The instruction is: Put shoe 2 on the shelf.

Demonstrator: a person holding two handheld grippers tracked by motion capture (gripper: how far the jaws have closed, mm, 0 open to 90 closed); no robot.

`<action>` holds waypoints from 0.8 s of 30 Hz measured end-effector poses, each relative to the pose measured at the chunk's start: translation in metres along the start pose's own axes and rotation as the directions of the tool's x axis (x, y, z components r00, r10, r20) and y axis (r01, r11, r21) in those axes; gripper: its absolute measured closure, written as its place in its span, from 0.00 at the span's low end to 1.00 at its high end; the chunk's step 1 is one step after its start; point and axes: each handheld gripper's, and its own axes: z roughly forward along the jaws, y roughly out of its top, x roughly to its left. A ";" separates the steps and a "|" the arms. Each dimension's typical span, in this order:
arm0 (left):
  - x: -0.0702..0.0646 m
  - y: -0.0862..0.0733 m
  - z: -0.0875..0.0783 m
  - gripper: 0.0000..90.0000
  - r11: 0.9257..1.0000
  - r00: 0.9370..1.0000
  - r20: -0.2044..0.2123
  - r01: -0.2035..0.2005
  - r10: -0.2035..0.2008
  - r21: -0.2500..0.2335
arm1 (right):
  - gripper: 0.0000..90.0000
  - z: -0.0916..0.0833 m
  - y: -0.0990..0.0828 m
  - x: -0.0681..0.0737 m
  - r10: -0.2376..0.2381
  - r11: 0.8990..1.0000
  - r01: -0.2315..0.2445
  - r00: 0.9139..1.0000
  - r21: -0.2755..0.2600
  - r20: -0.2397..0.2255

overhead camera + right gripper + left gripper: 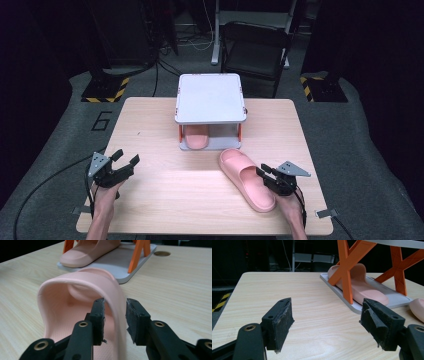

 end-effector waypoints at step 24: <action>0.002 0.003 -0.002 0.29 1.000 1.000 -0.007 0.005 -0.005 -0.020 | 0.91 0.015 0.017 0.024 -0.079 0.997 0.079 0.994 0.001 0.079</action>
